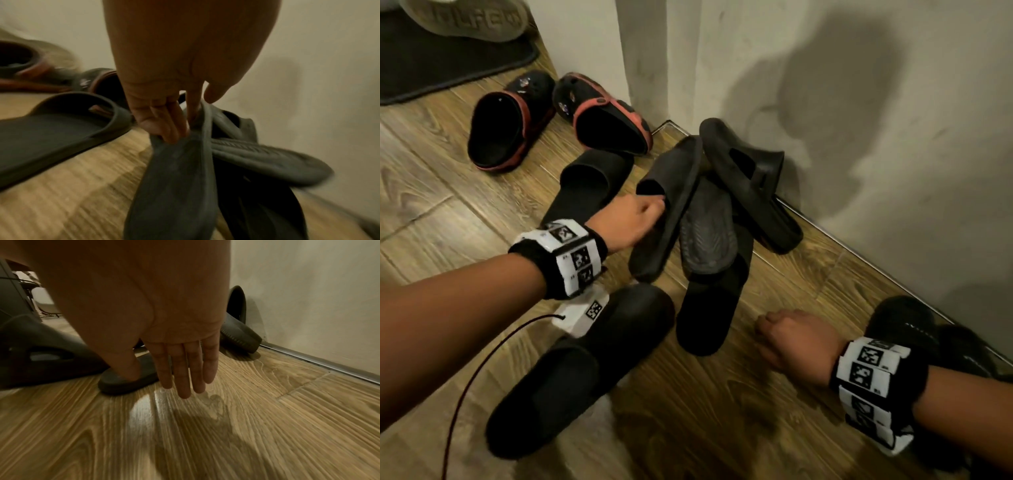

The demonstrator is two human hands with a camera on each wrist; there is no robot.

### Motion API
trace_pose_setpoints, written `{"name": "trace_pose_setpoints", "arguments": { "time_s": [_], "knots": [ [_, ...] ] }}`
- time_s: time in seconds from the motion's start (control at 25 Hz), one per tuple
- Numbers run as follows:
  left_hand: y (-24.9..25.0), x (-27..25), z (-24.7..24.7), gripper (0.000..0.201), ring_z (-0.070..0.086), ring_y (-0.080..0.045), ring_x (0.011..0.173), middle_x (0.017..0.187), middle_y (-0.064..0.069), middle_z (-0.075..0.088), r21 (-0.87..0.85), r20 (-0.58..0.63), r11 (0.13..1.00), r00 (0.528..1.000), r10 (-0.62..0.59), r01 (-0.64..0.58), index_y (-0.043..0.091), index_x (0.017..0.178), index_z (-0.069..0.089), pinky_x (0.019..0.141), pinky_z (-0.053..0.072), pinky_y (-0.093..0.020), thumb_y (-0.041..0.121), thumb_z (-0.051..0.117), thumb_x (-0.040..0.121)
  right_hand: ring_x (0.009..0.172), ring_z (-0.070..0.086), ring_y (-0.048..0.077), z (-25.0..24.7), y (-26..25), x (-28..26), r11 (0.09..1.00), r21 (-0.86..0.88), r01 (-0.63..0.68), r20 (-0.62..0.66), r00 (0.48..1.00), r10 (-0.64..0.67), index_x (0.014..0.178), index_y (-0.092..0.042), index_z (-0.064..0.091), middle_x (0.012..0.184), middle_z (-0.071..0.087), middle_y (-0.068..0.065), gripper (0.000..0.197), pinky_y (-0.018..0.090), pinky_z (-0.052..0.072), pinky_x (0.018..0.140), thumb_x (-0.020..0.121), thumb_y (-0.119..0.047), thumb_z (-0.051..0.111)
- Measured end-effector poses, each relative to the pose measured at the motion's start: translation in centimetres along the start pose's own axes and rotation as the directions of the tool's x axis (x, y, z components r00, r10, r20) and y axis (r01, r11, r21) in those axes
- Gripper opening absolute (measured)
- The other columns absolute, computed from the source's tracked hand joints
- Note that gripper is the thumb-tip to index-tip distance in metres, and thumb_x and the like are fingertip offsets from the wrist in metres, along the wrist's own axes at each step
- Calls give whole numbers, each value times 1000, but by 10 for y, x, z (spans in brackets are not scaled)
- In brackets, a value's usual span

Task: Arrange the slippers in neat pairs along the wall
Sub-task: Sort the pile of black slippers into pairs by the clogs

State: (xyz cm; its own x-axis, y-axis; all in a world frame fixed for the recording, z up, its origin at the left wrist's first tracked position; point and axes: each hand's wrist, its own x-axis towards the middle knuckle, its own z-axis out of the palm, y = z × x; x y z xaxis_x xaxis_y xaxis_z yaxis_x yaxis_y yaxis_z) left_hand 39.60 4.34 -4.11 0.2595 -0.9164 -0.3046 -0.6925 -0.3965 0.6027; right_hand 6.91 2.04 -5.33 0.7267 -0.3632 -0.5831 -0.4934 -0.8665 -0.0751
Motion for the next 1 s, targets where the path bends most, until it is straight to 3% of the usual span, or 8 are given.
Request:
{"name": "trace_pose_setpoints", "arguments": {
  "time_s": [0.12,0.2,0.32,0.44,0.56,0.72,0.88,1.0],
  "knots": [
    [16,-14,24,59,56,-42,114,138,-24,41,457,139,884,990,35,-95,24,154,12,85,45,-40,43,28,100,107,57,26,3,0,-7,1000,7,2,-14,1000,-1,115,-17,53,115,61,5,37,40,46,94,95,-44,39],
    [21,-16,36,59,51,-42,118,141,-24,34,532,213,843,976,-39,-82,24,154,6,93,44,-44,41,26,101,107,57,26,3,2,-9,1000,2,-13,-22,1000,13,115,-17,53,116,61,5,37,39,45,94,94,-44,39],
    [23,-14,37,58,46,-41,125,141,-24,37,527,206,849,975,-79,-43,15,152,16,104,42,-49,36,30,101,104,58,24,2,15,-10,999,-14,-41,-47,998,40,116,-19,52,115,61,4,37,36,46,90,95,-45,37],
    [26,-13,20,45,54,-38,117,131,-20,50,519,168,850,986,-2,-86,12,138,41,95,47,-46,33,36,99,101,58,22,-2,40,-8,996,-3,-92,-64,994,92,119,-21,51,113,61,4,39,37,50,87,95,-48,35],
    [12,-14,-3,34,62,-34,107,119,-15,64,466,134,883,991,-12,-52,17,120,57,86,50,-41,36,43,96,102,57,24,-8,67,1,982,-24,-187,-122,976,183,117,-19,51,114,57,6,40,40,51,86,94,-49,39],
    [-24,-28,-16,29,64,-32,103,109,-11,70,405,88,913,991,-100,56,21,113,63,87,53,-43,37,49,93,119,48,30,-23,82,25,953,180,-245,-276,917,288,131,-22,44,134,41,14,48,43,49,95,91,-48,48],
    [-53,-42,-11,26,65,-30,100,105,-8,71,386,129,919,982,-137,78,22,111,63,85,54,-43,37,52,92,132,39,38,-48,77,67,919,384,-93,-421,868,264,149,-29,21,146,31,22,65,42,36,109,93,-42,52],
    [-54,-52,-4,24,67,-30,94,100,-8,71,388,126,921,988,-88,32,21,108,61,79,56,-44,35,52,92,139,31,40,-61,72,92,923,376,-84,-420,872,250,152,-33,8,150,24,29,70,42,29,116,95,-48,46]
  ]
}}
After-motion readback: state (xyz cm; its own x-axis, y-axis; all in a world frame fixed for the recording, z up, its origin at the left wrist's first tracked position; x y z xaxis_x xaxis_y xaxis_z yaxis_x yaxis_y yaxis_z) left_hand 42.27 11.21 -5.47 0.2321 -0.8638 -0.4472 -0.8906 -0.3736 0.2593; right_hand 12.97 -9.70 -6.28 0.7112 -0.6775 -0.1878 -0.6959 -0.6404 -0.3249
